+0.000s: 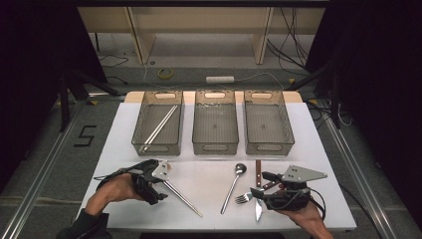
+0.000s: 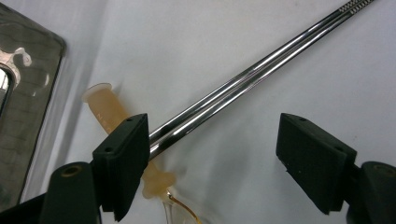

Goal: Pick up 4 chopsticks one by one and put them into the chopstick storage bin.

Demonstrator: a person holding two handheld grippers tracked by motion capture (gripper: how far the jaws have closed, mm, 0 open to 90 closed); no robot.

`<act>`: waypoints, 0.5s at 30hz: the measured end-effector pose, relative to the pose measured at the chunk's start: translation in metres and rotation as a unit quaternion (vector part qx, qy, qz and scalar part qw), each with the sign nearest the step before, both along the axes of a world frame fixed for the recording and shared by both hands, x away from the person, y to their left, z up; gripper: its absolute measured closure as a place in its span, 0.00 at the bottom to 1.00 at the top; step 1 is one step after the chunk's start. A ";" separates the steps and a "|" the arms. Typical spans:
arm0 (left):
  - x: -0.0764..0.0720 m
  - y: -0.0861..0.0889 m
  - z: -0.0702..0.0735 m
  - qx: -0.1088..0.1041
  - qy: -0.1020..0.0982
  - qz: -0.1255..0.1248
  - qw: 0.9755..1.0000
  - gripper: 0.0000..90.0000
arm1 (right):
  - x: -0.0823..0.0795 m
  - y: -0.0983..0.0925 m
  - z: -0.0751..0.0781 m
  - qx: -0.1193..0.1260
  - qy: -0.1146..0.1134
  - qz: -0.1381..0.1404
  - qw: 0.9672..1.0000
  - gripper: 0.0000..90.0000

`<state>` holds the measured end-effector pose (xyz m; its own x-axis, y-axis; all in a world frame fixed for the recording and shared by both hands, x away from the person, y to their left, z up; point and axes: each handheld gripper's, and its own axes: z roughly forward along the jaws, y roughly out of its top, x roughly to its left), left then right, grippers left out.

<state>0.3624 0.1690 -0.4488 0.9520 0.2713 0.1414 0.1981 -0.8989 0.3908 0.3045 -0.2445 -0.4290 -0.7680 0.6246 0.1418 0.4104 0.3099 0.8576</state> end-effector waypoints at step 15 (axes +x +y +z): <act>0.006 -0.002 -0.005 0.026 -0.010 -0.021 0.999 0.36 | 0.001 0.002 -0.001 -0.003 0.001 0.004 1.000 0.33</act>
<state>0.3684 0.1668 -0.4539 0.9593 0.2229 0.1731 0.1524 -0.9254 0.3470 0.3058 -0.2424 -0.4296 -0.7721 0.6199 0.1398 0.4102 0.3181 0.8547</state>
